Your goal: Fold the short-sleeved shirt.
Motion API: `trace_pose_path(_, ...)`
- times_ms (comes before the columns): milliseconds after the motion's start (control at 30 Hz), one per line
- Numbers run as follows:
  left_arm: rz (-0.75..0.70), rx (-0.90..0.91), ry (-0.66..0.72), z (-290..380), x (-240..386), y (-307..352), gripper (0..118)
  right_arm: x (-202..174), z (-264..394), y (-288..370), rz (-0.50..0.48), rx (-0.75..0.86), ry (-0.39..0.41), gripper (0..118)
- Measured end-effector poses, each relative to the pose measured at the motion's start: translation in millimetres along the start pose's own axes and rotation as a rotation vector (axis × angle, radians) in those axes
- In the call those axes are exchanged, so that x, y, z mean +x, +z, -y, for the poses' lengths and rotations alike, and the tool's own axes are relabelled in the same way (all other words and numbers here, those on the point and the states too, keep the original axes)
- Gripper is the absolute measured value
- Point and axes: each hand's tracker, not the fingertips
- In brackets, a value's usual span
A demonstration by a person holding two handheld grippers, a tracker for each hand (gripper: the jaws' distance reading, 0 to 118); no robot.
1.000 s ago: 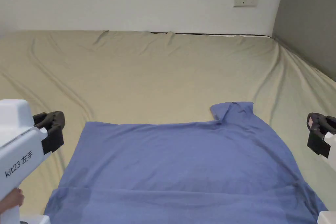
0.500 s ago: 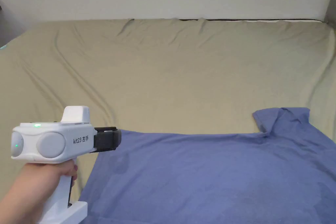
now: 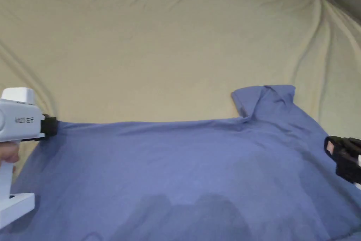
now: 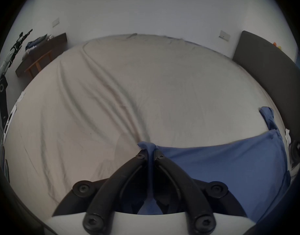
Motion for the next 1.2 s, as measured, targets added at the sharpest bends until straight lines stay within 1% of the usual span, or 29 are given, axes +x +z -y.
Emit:
trace_pose_path(33,0.027,0.032,-0.011,2,-1,9,2,5,-7,-11,0.005,-0.012,0.000,0)
trace_pose_path(67,0.034,0.045,-0.006,1,-2,14,2,11,-14,-22,0.019,-0.037,0.020,5)
trace_pose_path(100,0.035,0.054,0.005,0,-5,19,1,16,-23,-35,0.038,-0.057,0.054,30)
trace_pose_path(133,0.049,0.063,0.021,1,-7,24,1,12,-33,-48,0.062,-0.054,0.077,61)
trace_pose_path(167,0.061,0.061,0.028,1,-8,27,2,16,-39,-61,0.079,-0.066,0.069,86)
trace_pose_path(200,0.064,0.060,0.029,1,-12,26,1,23,-46,-79,0.092,-0.093,0.052,97)
trace_pose_path(267,0.058,0.063,0.030,4,-14,27,1,34,-54,-117,0.083,-0.141,0.013,95)
trace_pose_path(300,0.057,0.060,0.036,5,-15,27,1,39,-55,-135,0.096,-0.163,-0.004,95)
trace_pose_path(333,0.058,0.058,0.046,7,-14,26,1,43,-54,-148,0.129,-0.161,-0.042,94)
trace_pose_path(367,0.059,0.056,0.048,8,-13,26,1,45,-50,-157,0.144,-0.171,-0.074,90)
trace_pose_path(433,0.058,0.048,0.046,12,-11,26,1,44,-41,-172,0.125,-0.251,-0.157,74)
trace_pose_path(467,0.057,0.045,0.045,12,-8,27,1,44,-34,-180,0.104,-0.309,-0.173,65)
trace_pose_path(500,0.057,0.040,0.042,14,-7,27,1,42,-25,-186,0.096,-0.365,-0.161,59)
trace_pose_path(533,0.057,0.037,0.039,15,-6,28,1,34,-19,-177,0.106,-0.402,-0.138,57)
trace_pose_path(567,0.057,0.034,0.038,16,-6,29,1,34,-20,-167,0.092,-0.263,-0.161,40)
trace_pose_path(600,0.057,0.032,0.035,15,-10,26,1,35,-24,-158,0.082,-0.286,-0.224,1)
trace_pose_path(633,0.057,0.032,0.031,15,-11,27,1,38,-25,-156,0.048,-0.313,-0.266,1)
trace_pose_path(667,0.055,0.037,0.030,15,-12,31,1,39,-29,-145,0.088,-0.307,-0.237,1)
trace_pose_path(700,0.058,0.047,0.032,14,-13,37,1,41,-34,-135,0.062,-0.280,-0.264,1)
trace_pose_path(767,0.074,0.070,0.060,8,-14,53,1,36,-45,-116,0.071,-0.245,-0.229,1)
trace_pose_path(800,0.085,0.092,0.079,5,-16,66,1,40,-58,-105,0.078,-0.227,-0.183,1)
trace_pose_path(867,0.111,0.119,0.106,-1,-20,89,1,36,-70,-77,0.060,-0.177,-0.149,1)
trace_pose_path(900,0.118,0.131,0.111,-1,-21,104,1,34,-76,-59,0.059,-0.147,-0.141,1)
trace_pose_path(933,0.122,0.142,0.107,0,-23,119,1,48,-80,-50,0.049,-0.124,-0.136,1)
trace_pose_path(1033,0.144,0.183,0.098,10,-32,167,1,53,-82,7,0.033,-0.070,-0.110,1)
trace_pose_path(1100,0.156,0.204,0.090,24,-38,199,1,53,-72,49,0.011,-0.048,-0.097,1)
trace_pose_path(1200,0.177,0.203,0.076,54,-47,237,1,57,-47,104,0.005,-0.043,-0.094,1)
